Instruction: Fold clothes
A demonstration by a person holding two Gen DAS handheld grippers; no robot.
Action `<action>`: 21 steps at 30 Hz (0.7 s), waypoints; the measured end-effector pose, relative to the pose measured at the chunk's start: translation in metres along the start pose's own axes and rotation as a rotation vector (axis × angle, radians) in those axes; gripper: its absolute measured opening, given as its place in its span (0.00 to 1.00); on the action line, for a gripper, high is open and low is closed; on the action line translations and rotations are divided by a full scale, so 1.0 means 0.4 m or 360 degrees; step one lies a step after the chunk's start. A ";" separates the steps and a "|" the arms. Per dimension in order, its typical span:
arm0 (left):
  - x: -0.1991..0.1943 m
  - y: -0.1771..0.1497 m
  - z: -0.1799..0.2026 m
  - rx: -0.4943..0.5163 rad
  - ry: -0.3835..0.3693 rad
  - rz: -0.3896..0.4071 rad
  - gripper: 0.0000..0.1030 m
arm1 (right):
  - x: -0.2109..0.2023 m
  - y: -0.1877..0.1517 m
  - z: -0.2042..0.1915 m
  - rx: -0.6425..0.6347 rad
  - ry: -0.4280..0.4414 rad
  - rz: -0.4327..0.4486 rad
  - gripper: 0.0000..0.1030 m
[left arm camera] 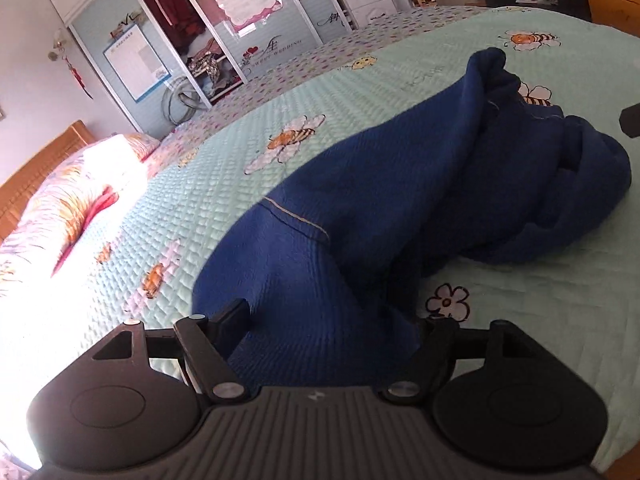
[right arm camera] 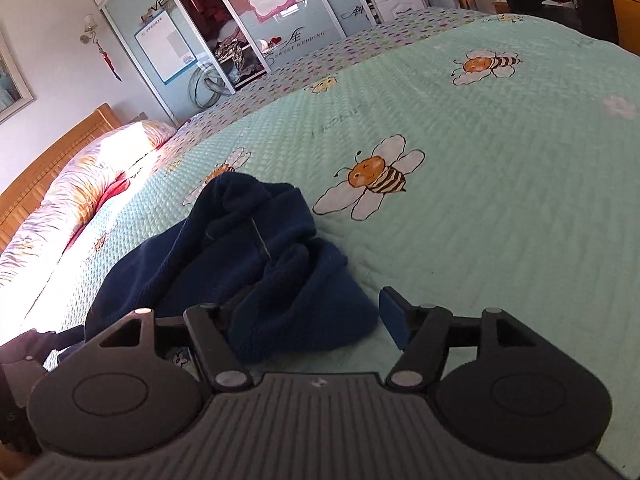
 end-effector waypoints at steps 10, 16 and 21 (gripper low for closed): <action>0.021 0.187 -0.242 -0.0332 0.0230 0.0251 0.12 | 0.002 -0.039 -0.011 0.0007 -0.0004 -0.0068 0.67; 0.130 0.273 -0.319 -0.0335 0.0443 0.0036 0.50 | -0.012 -0.049 -0.041 -0.0032 0.0028 -0.0072 0.70; 0.169 0.134 -0.358 -0.0623 0.0307 -0.0254 0.65 | -0.028 -0.055 -0.054 -0.0047 0.0056 -0.0079 0.71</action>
Point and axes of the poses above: each gripper's, at about its wrist camera, not at the fingertips, and x roughly the way its jaws point, z to its right, y to its top, the point moved 4 cm from there along x, roughly the way its jaws point, and after that the axes turned 13 degrees about x, right-handed, at the moved point
